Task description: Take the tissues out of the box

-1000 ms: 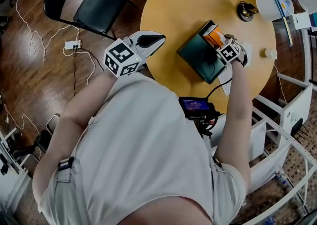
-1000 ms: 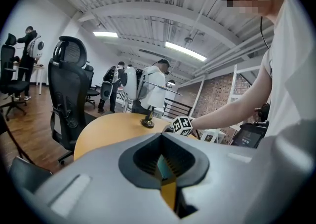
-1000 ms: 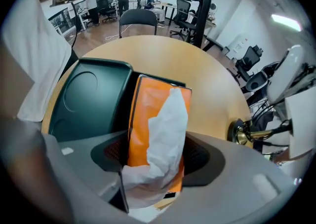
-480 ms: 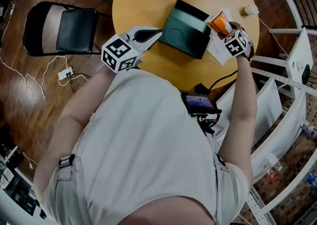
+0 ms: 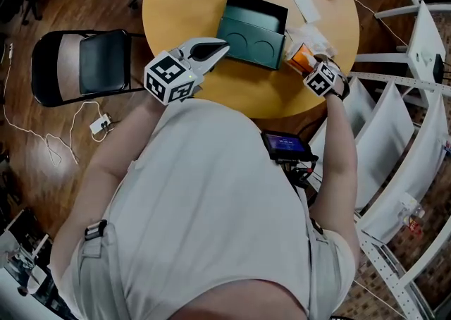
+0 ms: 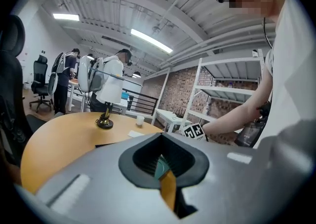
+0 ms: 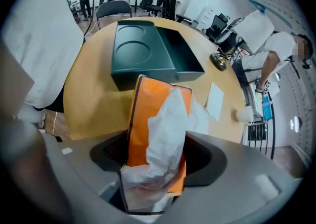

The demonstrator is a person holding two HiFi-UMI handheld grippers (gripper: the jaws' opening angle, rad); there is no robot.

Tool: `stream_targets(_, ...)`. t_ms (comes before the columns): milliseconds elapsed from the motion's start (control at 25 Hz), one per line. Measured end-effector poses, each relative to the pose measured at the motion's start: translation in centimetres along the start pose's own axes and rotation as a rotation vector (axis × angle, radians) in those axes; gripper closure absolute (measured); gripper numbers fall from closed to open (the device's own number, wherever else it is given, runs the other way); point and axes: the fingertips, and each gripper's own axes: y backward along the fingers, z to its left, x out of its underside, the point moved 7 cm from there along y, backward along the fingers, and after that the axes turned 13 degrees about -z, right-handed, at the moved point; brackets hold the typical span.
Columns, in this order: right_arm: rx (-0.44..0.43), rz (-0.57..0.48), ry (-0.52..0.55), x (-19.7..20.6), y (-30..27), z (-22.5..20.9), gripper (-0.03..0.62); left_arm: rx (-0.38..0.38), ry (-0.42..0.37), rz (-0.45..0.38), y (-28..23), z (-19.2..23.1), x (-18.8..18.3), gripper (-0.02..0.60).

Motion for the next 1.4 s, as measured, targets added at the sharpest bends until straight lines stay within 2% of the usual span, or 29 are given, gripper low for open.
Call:
stream_targets(200,-0.058,0.042,0.07,0.6,-2.9,3.2,0.264,0.005,-0.009,0.014,-0.1,-0.3,-0.1,0.581)
stream_targets(360,-0.054,0.069,0.102,1.2,-3.6,4.2,0.207,-0.003,-0.007,0.015,0.5,0.0,-0.2,0.581)
stream_targets(520,-0.049,0.049,0.051,0.5,-0.6,4.1,0.157,0.009,0.004,0.02,0.7,0.5,-0.1,0.581)
stream_targets(600,-0.022,0.018,0.004,-1.2,2.4,3.6,0.154,0.016,0.011,0.016,0.5,1.2,0.0,0.581)
stream_targets(680,0.045,-0.086,-0.067,-4.1,6.1,2.1,0.171,0.016,0.015,0.007,0.0,2.1,-0.2,0.581)
stream_targets(720,0.095,-0.179,-0.133,-5.7,8.1,1.3,0.246,0.018,0.016,0.005,-0.3,2.4,-0.3,0.581)
stream_targets(800,0.19,-0.43,-0.333,-8.7,12.2,0.1,0.508,0.033,0.014,0.007,-0.9,2.5,-0.6,0.581)
stream_targets(840,0.207,-0.572,-0.442,-10.1,13.9,-0.4,0.593,0.045,0.011,0.006,-1.3,2.4,-0.8,0.581)
stream_targets(920,0.171,-0.846,-0.607,-12.9,16.8,-0.9,0.594,0.073,-0.001,-0.005,-2.1,2.3,-1.5,0.581)
stream_targets(1000,0.132,-1.033,-0.633,-15.6,18.4,-0.9,0.595,0.1,-0.018,-0.012,-2.8,2.5,-2.5,0.581)
stream_targets(1040,0.125,-1.075,-0.603,-16.7,18.7,-0.7,0.595,0.113,-0.028,-0.014,-3.2,2.6,-3.0,0.581)
stream_targets(1200,0.081,-1.113,-0.451,-19.3,18.9,1.0,0.595,0.142,-0.047,-0.039,-4.9,2.5,-4.8,0.581)
stream_targets(1400,0.066,-1.132,-0.355,-20.7,19.7,1.4,0.595,0.159,-0.039,-0.053,-5.7,2.4,-5.5,0.581)
